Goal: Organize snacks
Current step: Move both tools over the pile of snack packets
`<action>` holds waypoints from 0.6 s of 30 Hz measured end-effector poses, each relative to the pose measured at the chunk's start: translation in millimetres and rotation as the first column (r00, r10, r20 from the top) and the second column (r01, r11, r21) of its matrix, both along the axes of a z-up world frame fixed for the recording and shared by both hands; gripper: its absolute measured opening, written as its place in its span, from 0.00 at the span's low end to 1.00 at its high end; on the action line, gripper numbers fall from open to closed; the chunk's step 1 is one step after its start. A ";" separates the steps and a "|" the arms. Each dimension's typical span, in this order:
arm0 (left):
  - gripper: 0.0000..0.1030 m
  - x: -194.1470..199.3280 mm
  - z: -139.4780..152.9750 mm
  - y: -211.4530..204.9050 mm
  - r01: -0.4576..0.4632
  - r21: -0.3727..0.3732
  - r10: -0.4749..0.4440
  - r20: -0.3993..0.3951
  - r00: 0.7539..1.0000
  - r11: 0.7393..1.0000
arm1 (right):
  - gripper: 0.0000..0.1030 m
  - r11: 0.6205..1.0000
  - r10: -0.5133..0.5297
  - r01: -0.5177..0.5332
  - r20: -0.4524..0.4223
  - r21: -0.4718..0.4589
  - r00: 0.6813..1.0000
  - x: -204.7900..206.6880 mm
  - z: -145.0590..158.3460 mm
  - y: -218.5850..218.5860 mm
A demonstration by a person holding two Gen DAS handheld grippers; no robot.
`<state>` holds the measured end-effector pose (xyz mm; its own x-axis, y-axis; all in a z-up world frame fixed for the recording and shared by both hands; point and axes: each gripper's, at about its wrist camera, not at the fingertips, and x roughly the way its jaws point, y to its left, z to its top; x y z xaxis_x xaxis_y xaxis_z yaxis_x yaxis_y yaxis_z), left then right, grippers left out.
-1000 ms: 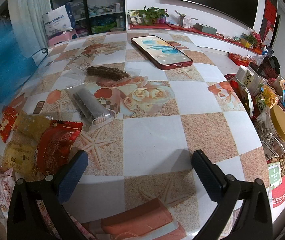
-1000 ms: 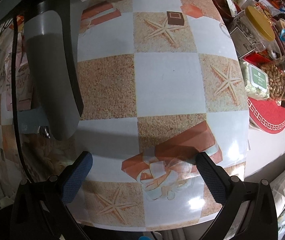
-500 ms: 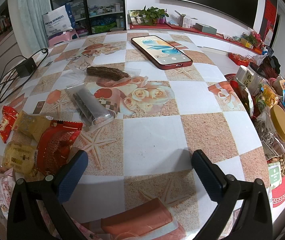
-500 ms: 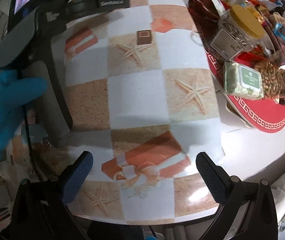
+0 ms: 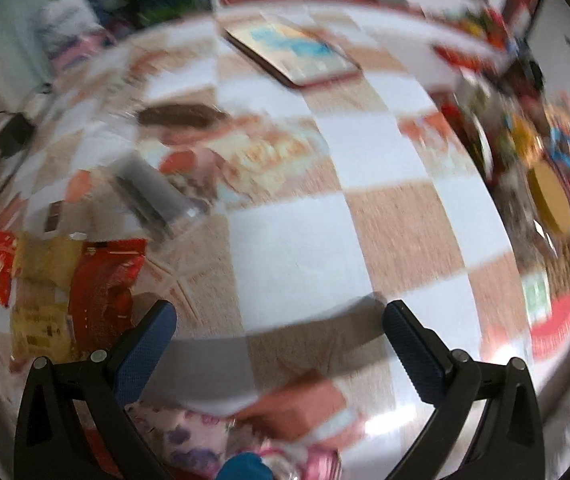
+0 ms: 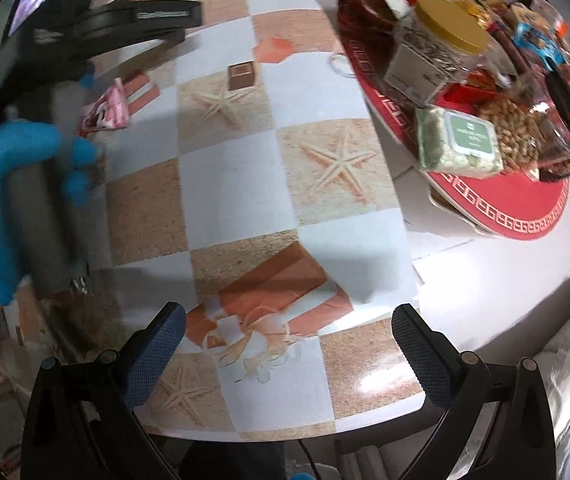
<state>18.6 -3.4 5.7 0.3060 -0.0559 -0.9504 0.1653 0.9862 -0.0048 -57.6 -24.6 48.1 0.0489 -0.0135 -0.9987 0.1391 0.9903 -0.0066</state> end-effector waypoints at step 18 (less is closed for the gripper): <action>1.00 -61.5 53.9 190.5 -0.232 0.030 0.234 -0.133 0.963 0.972 | 1.00 0.992 0.039 -0.035 -0.028 0.121 0.999 8.3 12.4 114.4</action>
